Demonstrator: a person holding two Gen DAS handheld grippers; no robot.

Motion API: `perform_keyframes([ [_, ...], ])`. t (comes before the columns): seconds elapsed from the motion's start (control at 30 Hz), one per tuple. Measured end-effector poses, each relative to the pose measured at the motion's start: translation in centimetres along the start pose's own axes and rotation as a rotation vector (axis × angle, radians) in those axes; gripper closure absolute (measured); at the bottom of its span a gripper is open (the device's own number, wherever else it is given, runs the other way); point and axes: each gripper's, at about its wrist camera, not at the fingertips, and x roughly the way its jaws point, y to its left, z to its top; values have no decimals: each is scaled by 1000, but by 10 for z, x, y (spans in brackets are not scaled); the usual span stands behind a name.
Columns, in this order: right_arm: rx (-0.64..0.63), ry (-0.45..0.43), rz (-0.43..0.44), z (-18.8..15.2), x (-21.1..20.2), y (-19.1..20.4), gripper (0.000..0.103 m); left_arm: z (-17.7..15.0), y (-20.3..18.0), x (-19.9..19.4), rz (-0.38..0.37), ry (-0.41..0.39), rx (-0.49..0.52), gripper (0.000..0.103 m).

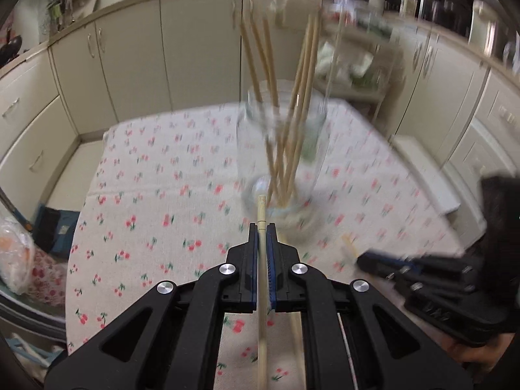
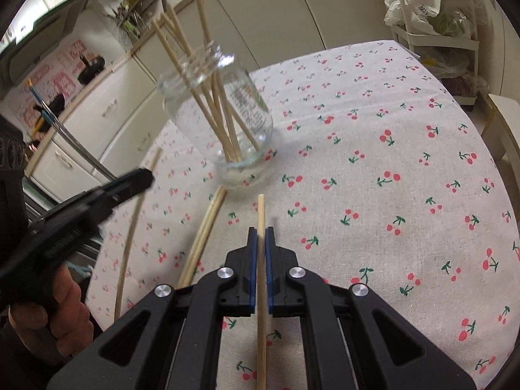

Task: Organize utensils
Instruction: 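Close the left gripper on one stick while the right gripper grasps another, then lift both held sticks upright and carry them over the glass jar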

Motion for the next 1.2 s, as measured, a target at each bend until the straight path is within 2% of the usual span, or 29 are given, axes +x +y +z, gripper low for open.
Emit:
perform_keyframes([
  [0.13, 40, -37, 26, 2, -5, -8, 97, 25, 11, -33, -81, -164, -74, 98],
  [0.27, 81, -72, 50, 4, -9, -16, 97, 53, 17, -63, -101, -303, -117, 98],
  [0.4, 122, -112, 82, 6, -15, -25, 97, 83, 16, -81, -113, -419, -152, 98],
  [0.53, 150, -130, 104, 6, -16, -32, 97, 107, 13, -84, -120, -498, -181, 98],
  [0.7, 182, -123, 126, 3, -13, -40, 97, 132, 12, -80, -88, -588, -224, 98],
  [0.93, 192, -122, 141, 1, -13, -42, 97, 155, 13, -56, 19, -705, -295, 98],
  [1.2, 201, -113, 151, 1, -12, -43, 97, 157, 12, -24, 102, -759, -332, 98],
])
